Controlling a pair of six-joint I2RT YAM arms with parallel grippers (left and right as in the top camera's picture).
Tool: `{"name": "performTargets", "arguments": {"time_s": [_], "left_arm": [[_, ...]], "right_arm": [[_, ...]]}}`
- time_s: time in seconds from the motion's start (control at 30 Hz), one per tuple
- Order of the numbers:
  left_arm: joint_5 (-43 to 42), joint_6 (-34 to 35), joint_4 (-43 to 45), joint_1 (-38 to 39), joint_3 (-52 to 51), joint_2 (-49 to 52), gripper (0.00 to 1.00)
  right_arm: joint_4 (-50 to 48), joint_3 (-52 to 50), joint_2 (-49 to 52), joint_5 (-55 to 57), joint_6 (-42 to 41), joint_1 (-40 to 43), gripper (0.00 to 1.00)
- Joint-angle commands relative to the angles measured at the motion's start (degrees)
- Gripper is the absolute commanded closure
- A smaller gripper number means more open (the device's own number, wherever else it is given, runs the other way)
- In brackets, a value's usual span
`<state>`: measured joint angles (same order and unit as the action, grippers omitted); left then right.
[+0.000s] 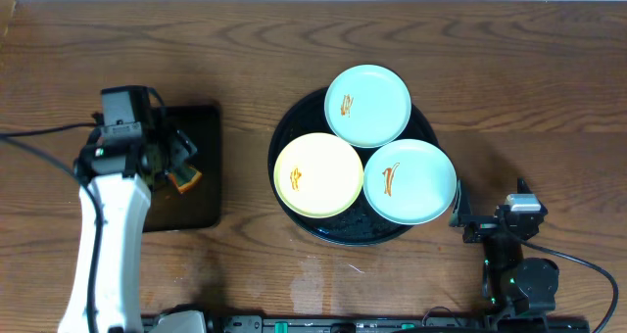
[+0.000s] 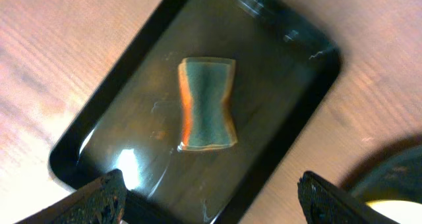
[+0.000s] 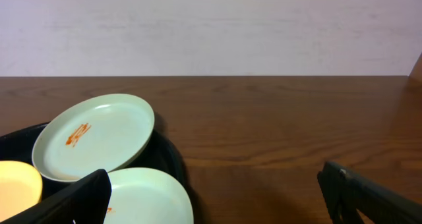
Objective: Clean dirty plates on tray and stack at the side
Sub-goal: 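Lower the left gripper onto the sponge in the black tray and grasp it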
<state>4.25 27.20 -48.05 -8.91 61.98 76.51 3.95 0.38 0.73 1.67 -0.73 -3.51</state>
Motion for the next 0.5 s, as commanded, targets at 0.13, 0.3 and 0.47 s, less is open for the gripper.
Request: {"name": "performTargets", "arguments": {"time_s": [0.13,0.3,0.47], "left_arm": [[0.79,3.74,-5.84,-0.09,5.53,13.03,0.16],[0.11,3.61,-0.96,-0.02,5.64,14.47,0.16],[-0.15,3.32,2.84,0.07,5.42,14.75,0.17]], "right_arm": [[0.22,-0.07,-0.07,-0.22,0.59,0.26,0.01],[0.22,-0.07,-0.07,-0.22,0.59,0.26,0.01],[0.22,-0.07,-0.07,-0.22,0.59,0.26,0.01]]}}
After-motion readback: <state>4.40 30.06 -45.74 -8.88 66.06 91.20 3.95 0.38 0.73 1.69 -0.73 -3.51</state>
